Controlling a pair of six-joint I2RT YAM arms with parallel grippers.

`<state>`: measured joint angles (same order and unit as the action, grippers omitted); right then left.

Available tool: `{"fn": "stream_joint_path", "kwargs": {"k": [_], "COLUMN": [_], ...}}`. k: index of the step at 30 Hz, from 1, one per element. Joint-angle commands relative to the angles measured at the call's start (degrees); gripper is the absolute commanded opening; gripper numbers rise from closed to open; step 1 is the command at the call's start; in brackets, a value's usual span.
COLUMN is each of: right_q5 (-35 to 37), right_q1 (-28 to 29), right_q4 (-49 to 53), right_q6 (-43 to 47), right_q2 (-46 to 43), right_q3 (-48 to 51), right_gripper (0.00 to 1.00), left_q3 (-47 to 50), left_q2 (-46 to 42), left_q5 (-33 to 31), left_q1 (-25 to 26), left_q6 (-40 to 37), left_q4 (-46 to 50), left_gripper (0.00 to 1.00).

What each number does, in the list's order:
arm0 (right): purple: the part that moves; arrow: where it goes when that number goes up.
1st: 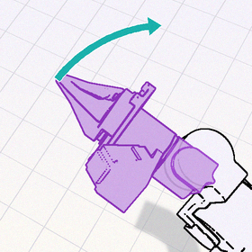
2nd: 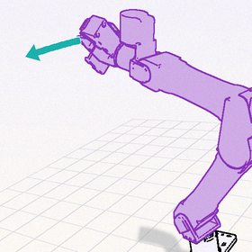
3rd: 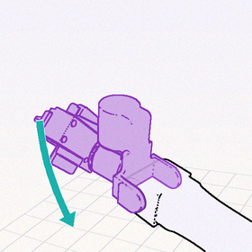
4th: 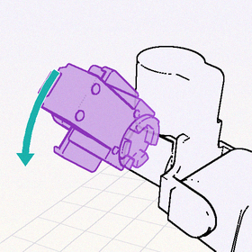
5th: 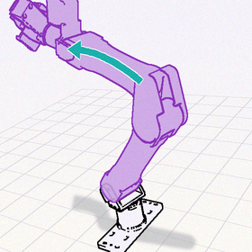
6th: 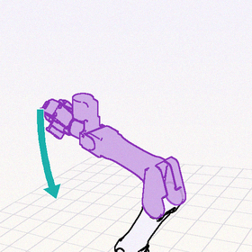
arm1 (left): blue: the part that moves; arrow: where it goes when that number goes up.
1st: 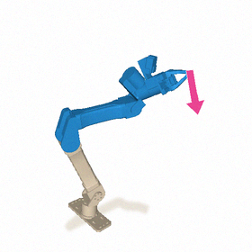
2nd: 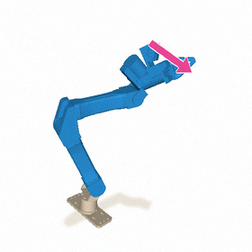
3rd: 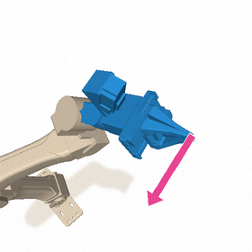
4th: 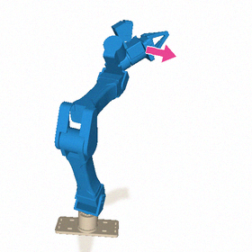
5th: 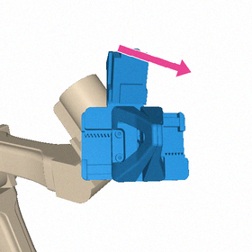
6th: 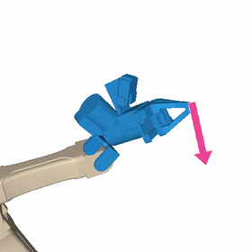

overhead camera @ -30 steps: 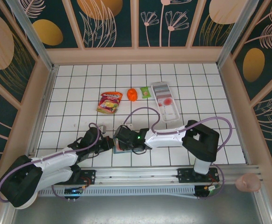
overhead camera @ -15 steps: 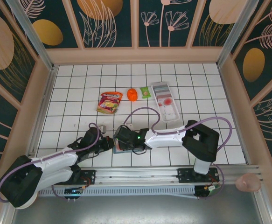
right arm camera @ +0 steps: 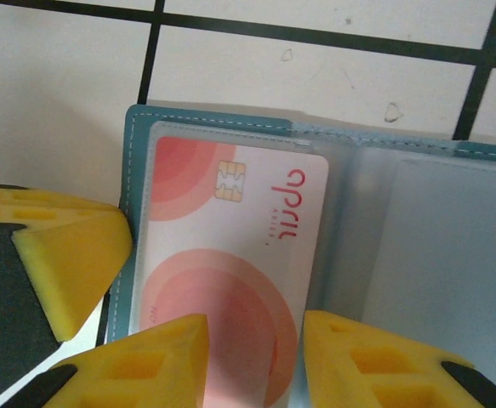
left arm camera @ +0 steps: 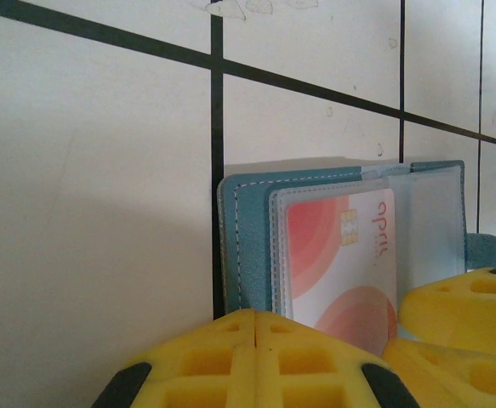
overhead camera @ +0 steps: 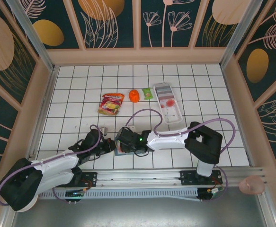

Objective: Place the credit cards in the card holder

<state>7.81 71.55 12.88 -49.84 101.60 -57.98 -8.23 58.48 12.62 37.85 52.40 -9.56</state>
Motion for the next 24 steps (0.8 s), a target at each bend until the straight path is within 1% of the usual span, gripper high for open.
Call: {"fn": "stream_joint_path", "kwargs": {"k": [1,5,8,14,18,22,24], "right_q5": [-0.11,-0.61,-1.19,-0.80,2.87,7.80,9.02], "right_q1": [0.61,0.62,0.95,1.17,1.39,1.80,1.93], "right_q4": [-0.76,-1.08,-3.20,-3.70,0.17,4.97,6.31], "right_q6": [-0.27,-0.07,0.01,0.63,0.18,-1.54,-2.37], "right_q2": [2.31,2.67,1.45,-0.18,-1.56,-5.48,-7.18], "right_q3": [-1.04,-1.87,-1.45,-1.19,-1.02,0.48,1.74], "right_gripper": [0.36,0.35,0.35,0.35,0.35,0.38,0.39], "left_q3": [0.50,0.41,0.47,0.47,0.41,0.43,0.41], "left_q2": [-0.29,-0.12,-0.12,0.19,0.06,-0.38,-0.60], "left_q5": [-0.40,-0.40,-0.48,-0.36,-0.53,-0.93,-1.23], "left_q1": [0.18,0.16,0.17,0.19,0.17,0.20,0.19], "left_q6": [0.37,0.16,0.28,0.24,0.17,0.11,0.06], "left_q4": [1.21,1.30,1.13,0.95,1.34,1.74,1.96], "left_gripper": [0.00,0.00,0.00,0.00,0.00,0.00,0.00]}}
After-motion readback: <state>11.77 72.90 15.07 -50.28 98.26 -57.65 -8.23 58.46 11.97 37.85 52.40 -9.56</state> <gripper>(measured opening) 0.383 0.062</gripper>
